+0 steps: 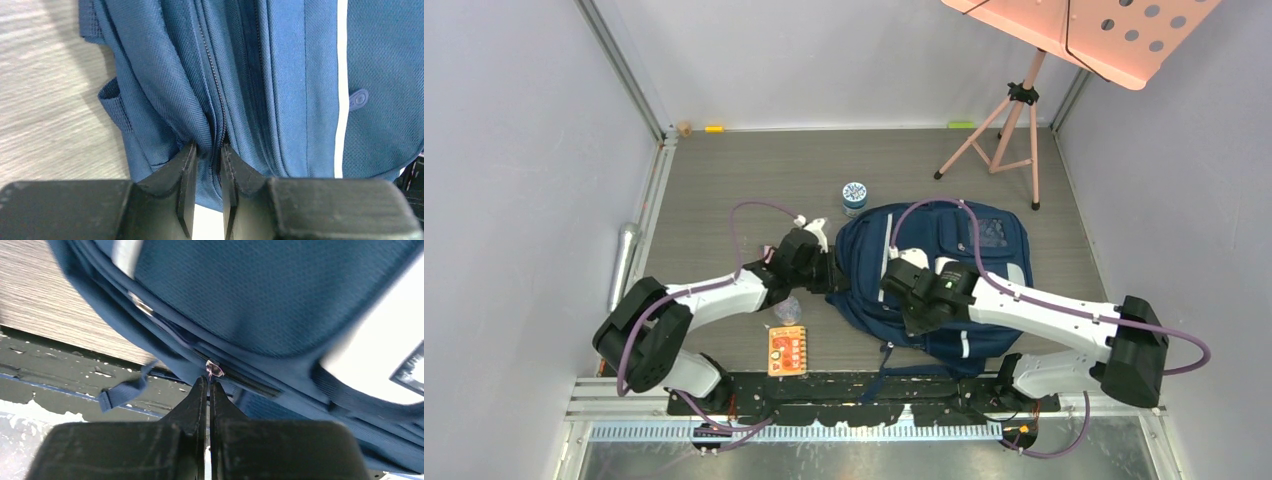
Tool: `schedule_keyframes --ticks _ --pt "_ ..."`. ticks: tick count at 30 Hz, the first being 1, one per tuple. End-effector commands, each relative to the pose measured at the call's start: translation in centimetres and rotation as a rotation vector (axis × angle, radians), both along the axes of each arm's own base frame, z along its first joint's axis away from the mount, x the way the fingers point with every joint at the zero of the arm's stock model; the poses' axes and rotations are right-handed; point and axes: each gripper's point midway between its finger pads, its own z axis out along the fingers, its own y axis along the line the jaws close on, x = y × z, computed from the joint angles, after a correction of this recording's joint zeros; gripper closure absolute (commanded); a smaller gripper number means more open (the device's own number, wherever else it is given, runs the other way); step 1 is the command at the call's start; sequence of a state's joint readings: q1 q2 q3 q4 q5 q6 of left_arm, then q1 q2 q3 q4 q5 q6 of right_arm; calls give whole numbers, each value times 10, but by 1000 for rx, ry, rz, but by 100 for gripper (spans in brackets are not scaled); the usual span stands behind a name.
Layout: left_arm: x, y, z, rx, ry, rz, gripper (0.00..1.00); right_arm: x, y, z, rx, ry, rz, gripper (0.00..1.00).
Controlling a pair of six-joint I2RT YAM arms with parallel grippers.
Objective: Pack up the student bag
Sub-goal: Unzip the student bag at the center of the board.
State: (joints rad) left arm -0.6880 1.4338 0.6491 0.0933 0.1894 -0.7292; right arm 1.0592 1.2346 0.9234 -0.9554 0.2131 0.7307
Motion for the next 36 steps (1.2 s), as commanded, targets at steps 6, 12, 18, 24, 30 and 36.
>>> schedule_keyframes --ticks 6,12,18,24,30,36 --pt "-43 -45 19 -127 18 -108 99 13 56 24 138 -16 51 100" --pt "-50 -55 29 -172 -3 -96 99 22 92 25 242 -11 53 100" --pt "-49 -37 36 -149 -61 -51 91 29 116 37 312 -31 65 100" --pt "-49 -14 51 -65 -184 -74 57 35 100 58 278 -93 53 71" --pt "-45 3 72 -46 -323 -63 36 42 77 88 257 -175 35 47" --pt "-58 -13 92 -90 -390 -151 34 61 33 101 163 -269 -53 33"
